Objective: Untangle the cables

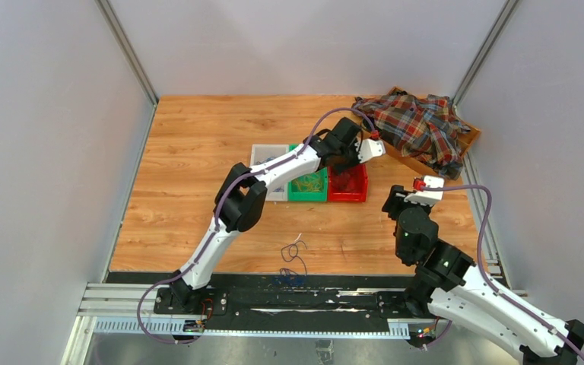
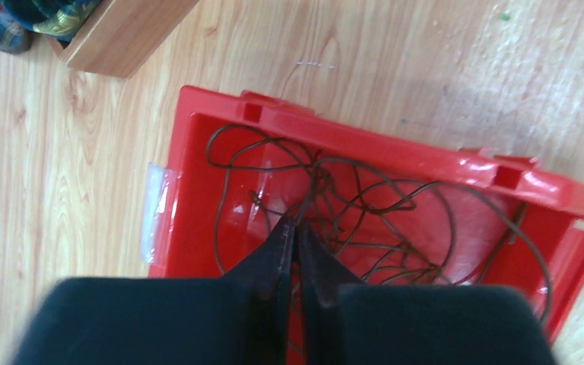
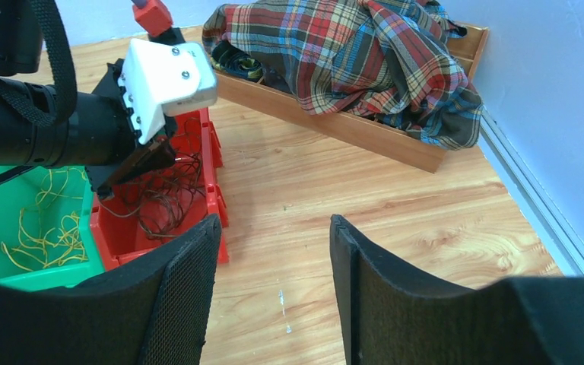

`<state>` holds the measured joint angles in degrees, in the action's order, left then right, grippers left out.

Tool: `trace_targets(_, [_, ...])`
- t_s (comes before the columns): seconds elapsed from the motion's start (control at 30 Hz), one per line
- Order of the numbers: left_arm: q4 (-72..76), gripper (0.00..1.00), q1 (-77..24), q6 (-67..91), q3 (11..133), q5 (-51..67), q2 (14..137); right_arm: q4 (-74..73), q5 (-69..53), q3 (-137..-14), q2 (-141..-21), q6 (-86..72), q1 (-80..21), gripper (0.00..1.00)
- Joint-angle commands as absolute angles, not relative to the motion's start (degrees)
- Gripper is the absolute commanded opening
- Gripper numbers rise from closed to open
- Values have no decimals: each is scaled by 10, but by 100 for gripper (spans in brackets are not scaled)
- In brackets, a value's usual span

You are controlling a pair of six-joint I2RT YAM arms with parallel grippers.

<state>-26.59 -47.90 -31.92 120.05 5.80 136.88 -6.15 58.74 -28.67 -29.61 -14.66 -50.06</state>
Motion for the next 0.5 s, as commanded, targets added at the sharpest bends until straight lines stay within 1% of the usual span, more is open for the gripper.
trace_targets(0.0, [-270,20,-468,-292,1207,81,1359,-69,597,-314,-290,-160,-490,55])
trace_targets(0.07, [-290,46,-468,-287,1227,100,1356,-70,591,-318,-291,-161,-490,55])
trace_targets(0.17, [-327,69,-460,-287,1272,121,1357,-74,574,-328,-295,-157,-490,55])
trace_targets(0.3, [-382,85,-446,-295,1326,145,1354,-84,549,-344,-305,-139,-490,56])
trace_targets(0.43, [-417,93,-436,-311,1334,158,1317,-87,512,-360,-318,-101,-490,62])
trace_targets(0.47, [-429,99,-432,-311,1335,167,1303,-91,501,-367,-324,-94,-490,63])
